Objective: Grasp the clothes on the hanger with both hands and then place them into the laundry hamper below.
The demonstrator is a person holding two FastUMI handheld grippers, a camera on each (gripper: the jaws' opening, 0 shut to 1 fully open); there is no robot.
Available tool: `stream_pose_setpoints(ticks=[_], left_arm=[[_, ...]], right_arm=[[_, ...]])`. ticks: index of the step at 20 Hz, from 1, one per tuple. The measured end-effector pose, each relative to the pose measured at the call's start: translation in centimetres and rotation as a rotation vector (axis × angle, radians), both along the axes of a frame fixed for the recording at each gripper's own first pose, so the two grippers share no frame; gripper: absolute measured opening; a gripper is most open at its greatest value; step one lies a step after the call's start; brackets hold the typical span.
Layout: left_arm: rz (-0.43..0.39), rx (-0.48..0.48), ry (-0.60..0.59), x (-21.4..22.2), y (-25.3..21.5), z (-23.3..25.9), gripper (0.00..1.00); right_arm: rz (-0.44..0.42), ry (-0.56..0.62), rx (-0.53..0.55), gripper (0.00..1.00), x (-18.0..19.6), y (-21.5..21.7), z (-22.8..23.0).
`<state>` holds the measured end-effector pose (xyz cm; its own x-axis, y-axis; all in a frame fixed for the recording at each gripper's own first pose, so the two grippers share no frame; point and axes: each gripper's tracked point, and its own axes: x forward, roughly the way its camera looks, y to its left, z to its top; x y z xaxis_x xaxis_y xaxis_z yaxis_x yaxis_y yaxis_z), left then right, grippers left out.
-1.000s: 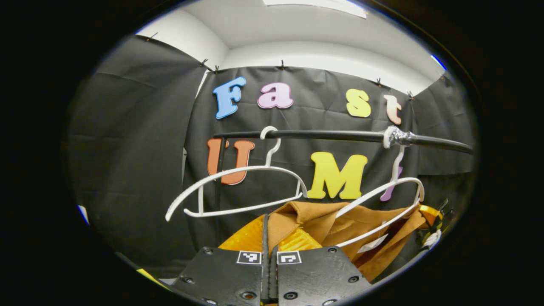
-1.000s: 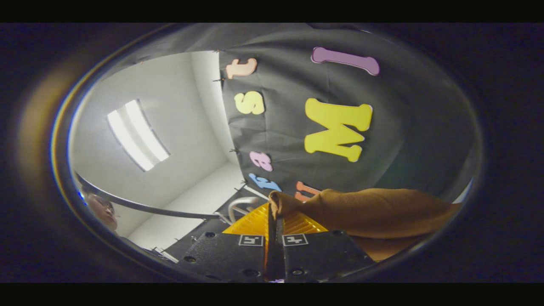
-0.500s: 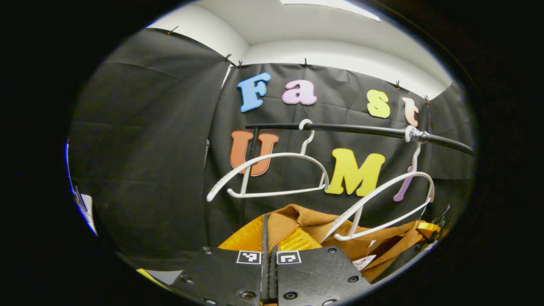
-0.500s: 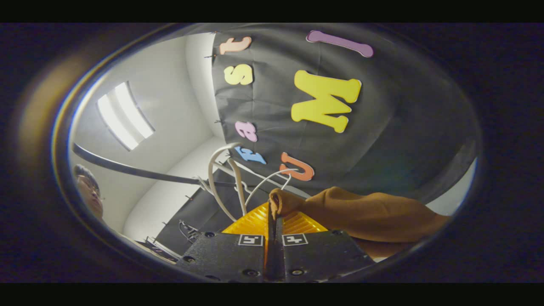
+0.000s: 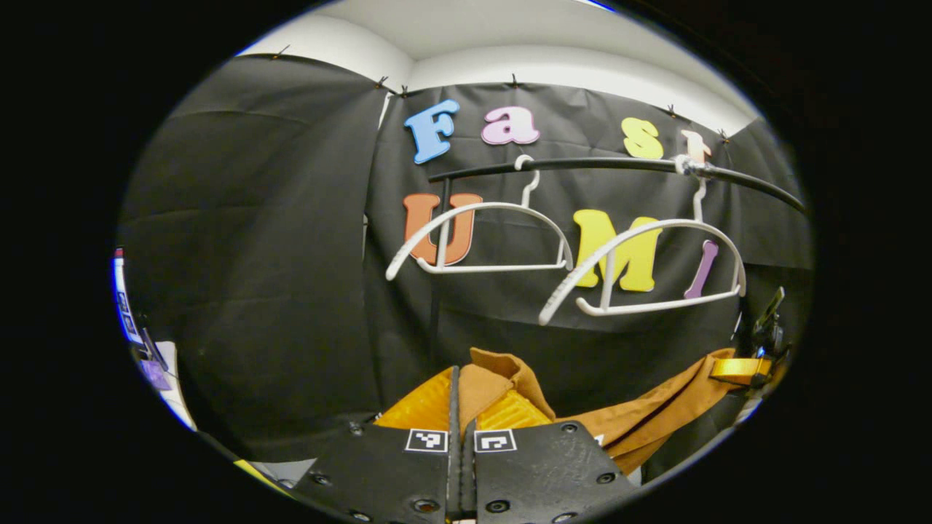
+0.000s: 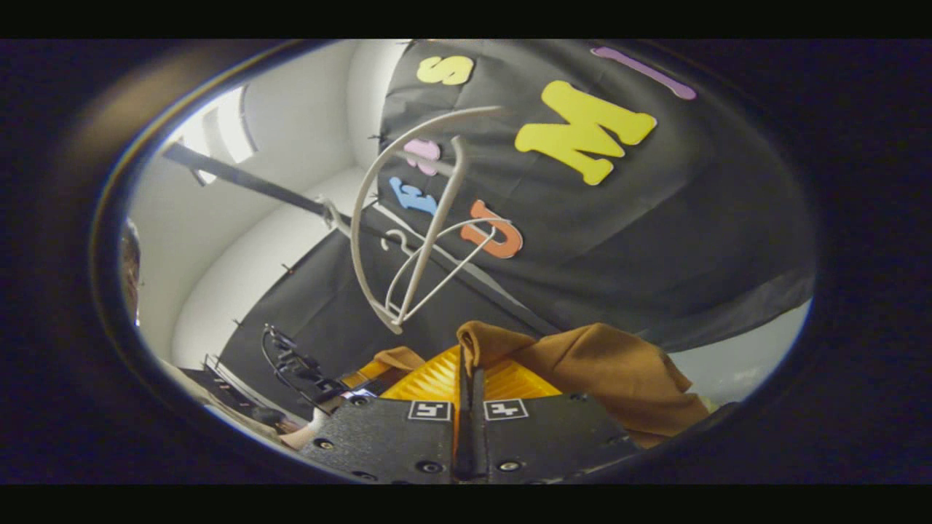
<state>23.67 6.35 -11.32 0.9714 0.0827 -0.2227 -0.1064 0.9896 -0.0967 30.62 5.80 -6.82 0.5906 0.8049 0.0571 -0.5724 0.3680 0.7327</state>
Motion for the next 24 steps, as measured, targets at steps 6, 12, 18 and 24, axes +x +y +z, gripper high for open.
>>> stream_pose_setpoints(ticks=[6, 12, 18, 24], left_arm=[[-0.183, -0.016, -0.006, -0.4, -7.1, 1.2, 0.05], [-0.360, -0.046, 0.048, -2.4, -13.6, -1.1, 0.00], [-0.409, -0.068, 0.198, -5.0, -15.4, -11.3, 0.00], [-0.389, -0.080, 0.361, -8.0, -14.8, -21.3, 0.00]], right_arm=[[0.061, -0.105, -0.196, 0.04, -3.0, 5.2, 1.4], [0.105, -0.122, -0.334, 0.04, -5.4, 8.3, -0.5], [0.098, 0.008, -0.547, 0.02, -5.3, 10.1, -10.1], [0.105, 0.176, -0.736, 0.03, -5.8, 10.3, -20.0]])
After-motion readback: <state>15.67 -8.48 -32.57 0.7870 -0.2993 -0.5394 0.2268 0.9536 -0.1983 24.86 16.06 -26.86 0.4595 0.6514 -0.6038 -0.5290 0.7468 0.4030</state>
